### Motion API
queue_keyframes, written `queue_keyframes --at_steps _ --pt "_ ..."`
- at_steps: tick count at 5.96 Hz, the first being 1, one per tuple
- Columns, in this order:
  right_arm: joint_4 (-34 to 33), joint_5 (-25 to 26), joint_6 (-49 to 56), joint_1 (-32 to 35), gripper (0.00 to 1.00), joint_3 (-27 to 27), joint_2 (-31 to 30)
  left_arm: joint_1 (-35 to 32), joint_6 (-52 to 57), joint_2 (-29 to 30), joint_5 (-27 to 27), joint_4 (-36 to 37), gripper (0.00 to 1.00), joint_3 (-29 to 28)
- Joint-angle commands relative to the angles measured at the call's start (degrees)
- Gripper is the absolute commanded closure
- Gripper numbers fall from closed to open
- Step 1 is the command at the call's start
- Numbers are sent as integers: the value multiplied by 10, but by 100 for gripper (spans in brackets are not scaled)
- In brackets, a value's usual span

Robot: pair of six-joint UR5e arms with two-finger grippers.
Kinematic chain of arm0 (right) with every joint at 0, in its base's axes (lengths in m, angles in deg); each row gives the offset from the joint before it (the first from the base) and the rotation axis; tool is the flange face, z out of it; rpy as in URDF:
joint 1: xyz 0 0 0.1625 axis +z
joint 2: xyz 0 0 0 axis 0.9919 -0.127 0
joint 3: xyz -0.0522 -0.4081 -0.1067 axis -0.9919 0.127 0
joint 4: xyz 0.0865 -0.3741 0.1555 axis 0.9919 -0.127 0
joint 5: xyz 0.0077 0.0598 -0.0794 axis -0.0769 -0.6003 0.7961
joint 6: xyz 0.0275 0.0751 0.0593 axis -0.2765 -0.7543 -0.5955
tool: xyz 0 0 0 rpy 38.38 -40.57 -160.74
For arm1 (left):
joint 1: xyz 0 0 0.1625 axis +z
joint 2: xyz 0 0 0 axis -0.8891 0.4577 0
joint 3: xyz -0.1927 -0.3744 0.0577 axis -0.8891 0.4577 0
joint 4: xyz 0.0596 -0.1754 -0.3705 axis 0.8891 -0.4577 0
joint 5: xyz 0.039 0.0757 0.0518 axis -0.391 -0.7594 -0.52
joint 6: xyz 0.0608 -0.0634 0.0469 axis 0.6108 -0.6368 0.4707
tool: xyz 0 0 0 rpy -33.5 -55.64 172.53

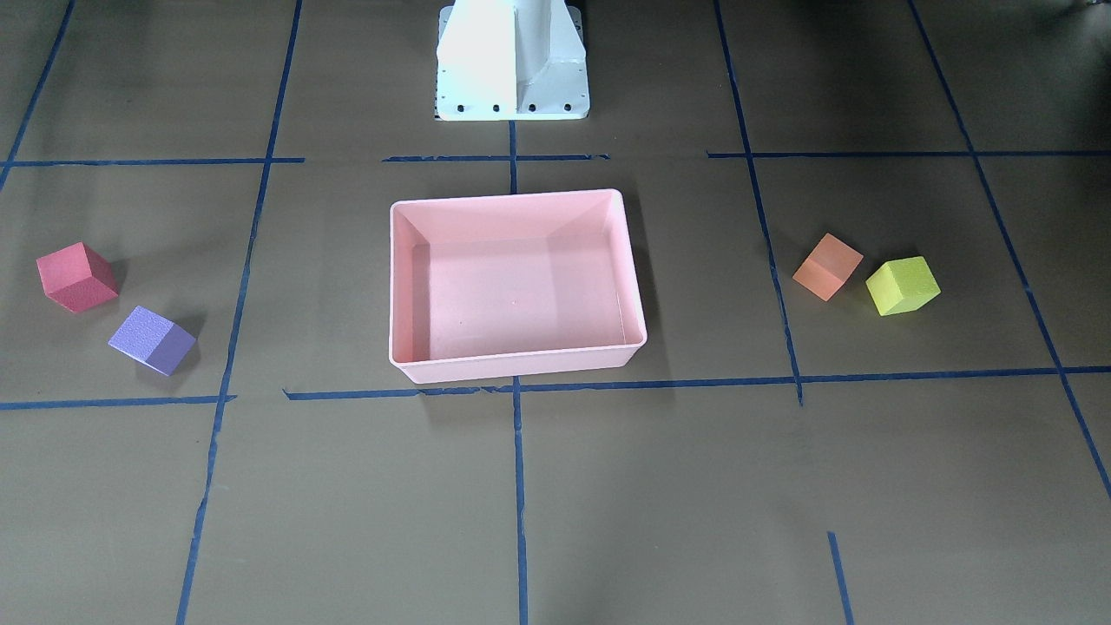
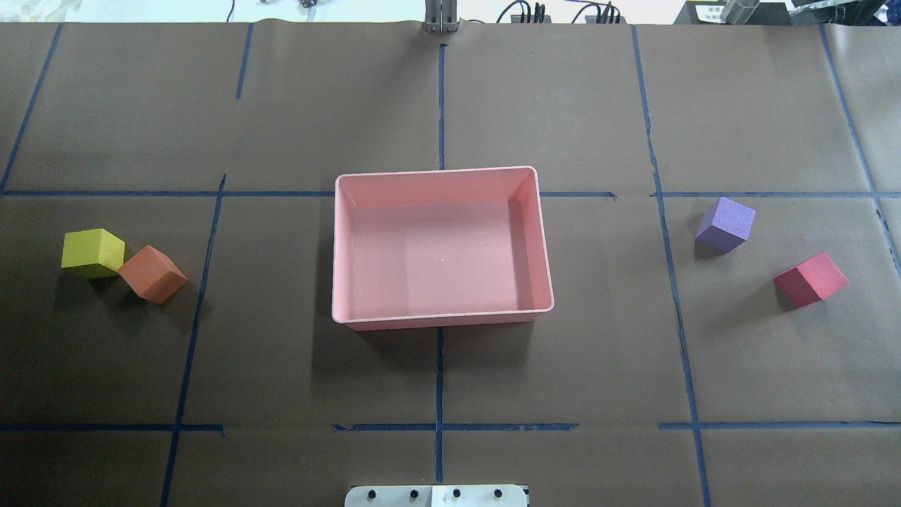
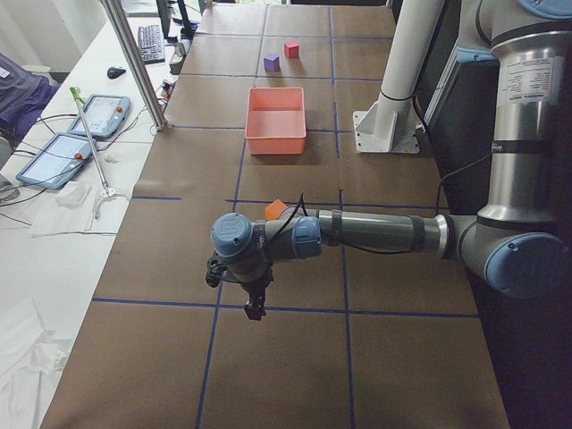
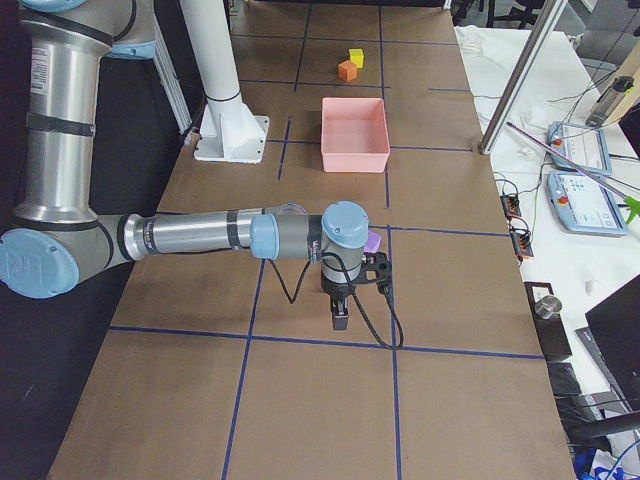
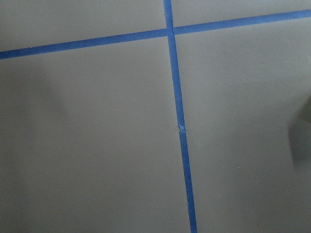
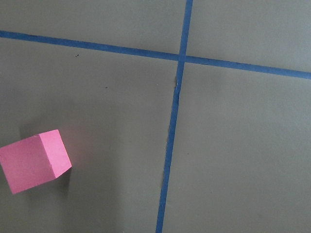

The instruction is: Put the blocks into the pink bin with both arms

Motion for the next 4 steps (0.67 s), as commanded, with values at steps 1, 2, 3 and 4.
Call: queue_keyframes --at_steps 1,2,3,4 --pt "12 0 -1 -1 0 -9 13 0 1 3 0 0 0 5" --pt "41 -7 -2 -6 0 -8 22 0 0 1 -2 0 0 13" --pt "54 -32 -15 -11 0 -9 23 2 -1 1 0 -1 0 14" --pt "128 -33 -19 -33 0 -8 22 2 -2 1 0 -1 0 13"
